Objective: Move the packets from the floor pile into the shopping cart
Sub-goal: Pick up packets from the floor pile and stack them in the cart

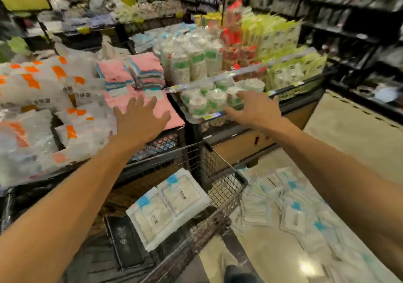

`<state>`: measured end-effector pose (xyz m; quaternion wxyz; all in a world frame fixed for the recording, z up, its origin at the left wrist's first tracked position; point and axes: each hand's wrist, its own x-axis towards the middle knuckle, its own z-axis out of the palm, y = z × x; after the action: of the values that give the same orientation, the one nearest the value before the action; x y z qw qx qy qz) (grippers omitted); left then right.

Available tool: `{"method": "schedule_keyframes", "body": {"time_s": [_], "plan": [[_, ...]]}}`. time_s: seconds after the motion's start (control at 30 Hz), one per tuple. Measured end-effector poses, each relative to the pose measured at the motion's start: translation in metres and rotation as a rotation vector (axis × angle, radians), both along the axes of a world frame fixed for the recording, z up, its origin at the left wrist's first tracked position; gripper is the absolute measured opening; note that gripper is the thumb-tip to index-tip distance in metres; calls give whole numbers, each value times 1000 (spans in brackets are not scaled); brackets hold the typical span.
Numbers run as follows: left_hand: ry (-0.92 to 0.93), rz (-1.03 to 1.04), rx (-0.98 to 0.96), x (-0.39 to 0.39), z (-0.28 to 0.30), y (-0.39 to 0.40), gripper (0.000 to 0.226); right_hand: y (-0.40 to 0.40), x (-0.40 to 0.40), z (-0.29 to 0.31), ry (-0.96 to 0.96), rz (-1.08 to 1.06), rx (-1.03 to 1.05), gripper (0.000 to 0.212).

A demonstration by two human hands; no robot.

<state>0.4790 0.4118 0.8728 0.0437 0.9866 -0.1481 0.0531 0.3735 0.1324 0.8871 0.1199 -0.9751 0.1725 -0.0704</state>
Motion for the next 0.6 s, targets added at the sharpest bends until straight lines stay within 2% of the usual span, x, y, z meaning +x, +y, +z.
{"method": "schedule_keyframes", "body": {"time_s": [0.13, 0.27, 0.6], "plan": [[34, -171, -25, -40, -4, -61, 78, -47, -93, 2, 56, -241, 0, 82], [58, -373, -28, -87, -3, -130, 80, -93, -191, -3, 29, -467, -11, 86], [73, -678, 52, -204, -20, -298, 77, -190, -399, -34, 38, -822, 23, 81]]}}
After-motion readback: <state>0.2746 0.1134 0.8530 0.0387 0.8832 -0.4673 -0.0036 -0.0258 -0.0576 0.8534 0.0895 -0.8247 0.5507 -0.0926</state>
